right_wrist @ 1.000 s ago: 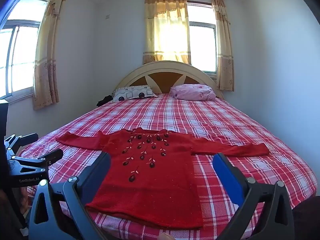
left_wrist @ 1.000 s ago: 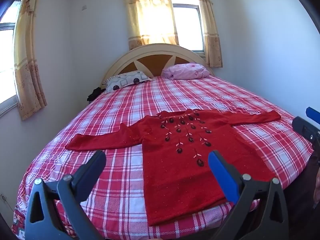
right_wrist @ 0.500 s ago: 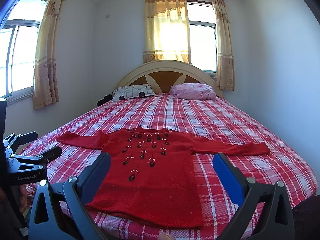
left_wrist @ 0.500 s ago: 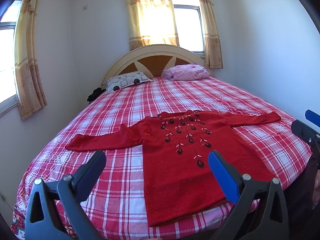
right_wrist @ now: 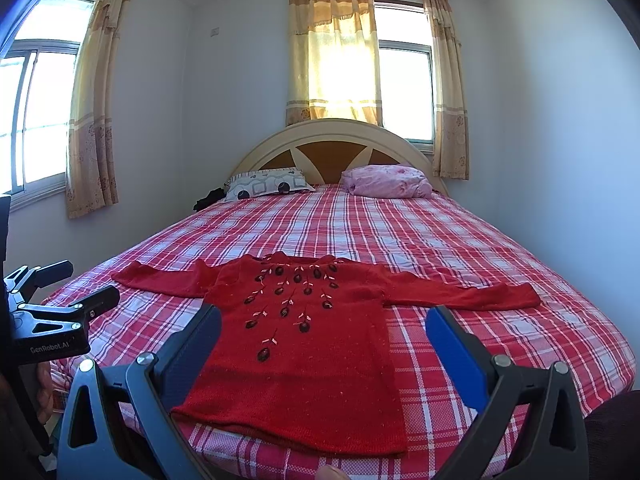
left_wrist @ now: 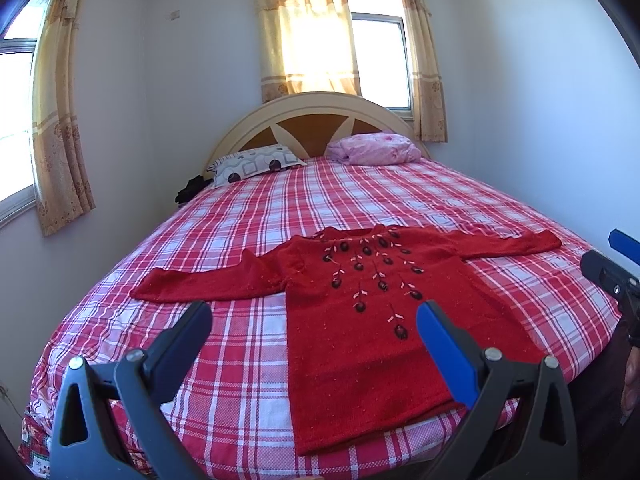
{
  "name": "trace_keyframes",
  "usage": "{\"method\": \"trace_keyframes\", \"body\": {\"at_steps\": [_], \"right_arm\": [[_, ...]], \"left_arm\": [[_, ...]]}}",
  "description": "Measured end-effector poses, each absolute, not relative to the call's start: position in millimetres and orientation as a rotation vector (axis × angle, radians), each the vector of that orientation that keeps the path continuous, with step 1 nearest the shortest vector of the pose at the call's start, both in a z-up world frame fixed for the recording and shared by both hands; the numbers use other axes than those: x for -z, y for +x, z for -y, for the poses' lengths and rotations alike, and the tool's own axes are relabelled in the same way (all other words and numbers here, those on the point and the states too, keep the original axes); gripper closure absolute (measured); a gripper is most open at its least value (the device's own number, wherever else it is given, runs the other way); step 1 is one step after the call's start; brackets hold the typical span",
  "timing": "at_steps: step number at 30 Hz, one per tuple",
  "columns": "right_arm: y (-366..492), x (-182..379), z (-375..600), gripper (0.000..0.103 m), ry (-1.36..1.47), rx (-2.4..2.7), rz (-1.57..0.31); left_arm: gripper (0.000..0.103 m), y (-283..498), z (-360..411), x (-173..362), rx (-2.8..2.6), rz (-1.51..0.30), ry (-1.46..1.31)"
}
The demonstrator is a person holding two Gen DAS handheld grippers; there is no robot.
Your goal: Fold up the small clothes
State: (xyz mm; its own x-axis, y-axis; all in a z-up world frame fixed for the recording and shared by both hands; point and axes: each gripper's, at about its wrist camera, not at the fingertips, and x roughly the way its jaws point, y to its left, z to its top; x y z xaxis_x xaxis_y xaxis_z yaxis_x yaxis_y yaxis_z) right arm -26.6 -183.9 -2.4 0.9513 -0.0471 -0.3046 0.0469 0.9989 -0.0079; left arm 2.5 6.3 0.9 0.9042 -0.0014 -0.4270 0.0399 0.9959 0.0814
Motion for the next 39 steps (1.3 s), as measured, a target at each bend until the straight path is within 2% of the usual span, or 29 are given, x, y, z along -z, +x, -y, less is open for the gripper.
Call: {"method": "trace_keyframes", "body": {"at_steps": [39], "right_arm": [[-13, 23, 191, 0.001, 0.029, 0.033, -0.360]], "left_arm": [[0.000, 13, -9, 14, 0.025, -0.472, 0.075]]}}
